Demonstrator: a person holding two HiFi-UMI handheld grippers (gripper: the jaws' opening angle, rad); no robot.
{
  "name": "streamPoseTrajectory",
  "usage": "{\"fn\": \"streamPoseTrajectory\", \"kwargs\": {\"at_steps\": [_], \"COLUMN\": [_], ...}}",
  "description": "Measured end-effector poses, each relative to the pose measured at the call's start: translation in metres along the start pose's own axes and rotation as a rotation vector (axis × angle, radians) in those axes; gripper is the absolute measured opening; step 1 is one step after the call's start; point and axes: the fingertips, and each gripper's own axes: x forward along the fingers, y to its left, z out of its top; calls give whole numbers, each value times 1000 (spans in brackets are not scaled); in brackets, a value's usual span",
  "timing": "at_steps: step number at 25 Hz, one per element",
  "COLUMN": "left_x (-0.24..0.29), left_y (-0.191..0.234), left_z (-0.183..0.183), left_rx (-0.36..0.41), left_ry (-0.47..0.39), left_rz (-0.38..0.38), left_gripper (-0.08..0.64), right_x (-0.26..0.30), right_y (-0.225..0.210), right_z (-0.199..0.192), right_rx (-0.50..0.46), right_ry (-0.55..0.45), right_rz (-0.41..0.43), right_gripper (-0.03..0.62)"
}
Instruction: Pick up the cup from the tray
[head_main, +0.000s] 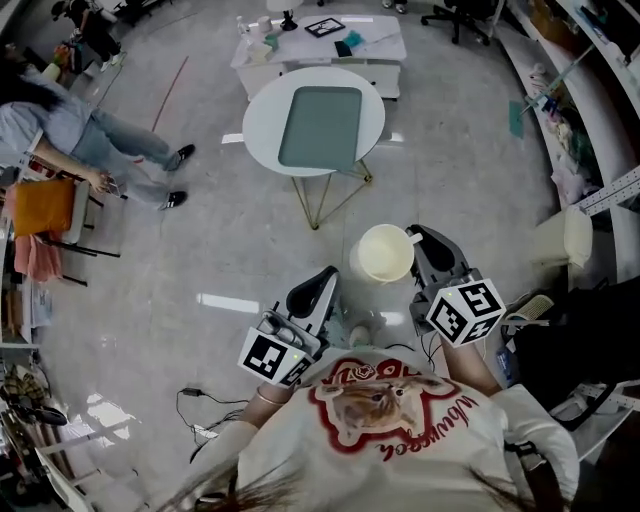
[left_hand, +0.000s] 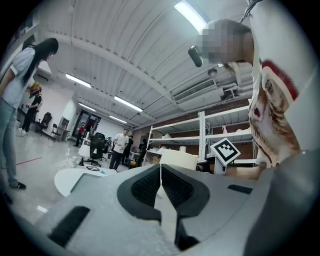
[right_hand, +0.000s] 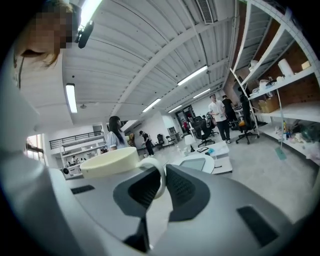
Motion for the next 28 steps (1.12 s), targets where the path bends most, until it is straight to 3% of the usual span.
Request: {"fn": "streamPoseTrajectory", "kwargs": {"at_steps": [12, 20, 28], "left_x": [-44, -70, -145], "left_y": [0, -7, -43], "left_z": [13, 27, 26], "left_rx": [-2, 27, 6], "left_ry": [-4, -63, -84], "left_rz": [92, 49, 13], "left_gripper": [18, 18, 18], "right_x": [6, -18, -83], "right_y": [36, 64, 120], "right_z": [4, 10, -8], "right_rx": [19, -29, -44], "right_ry": [-19, -78, -115], "right_rz": [81, 56, -3], "right_gripper": [49, 49, 49]}}
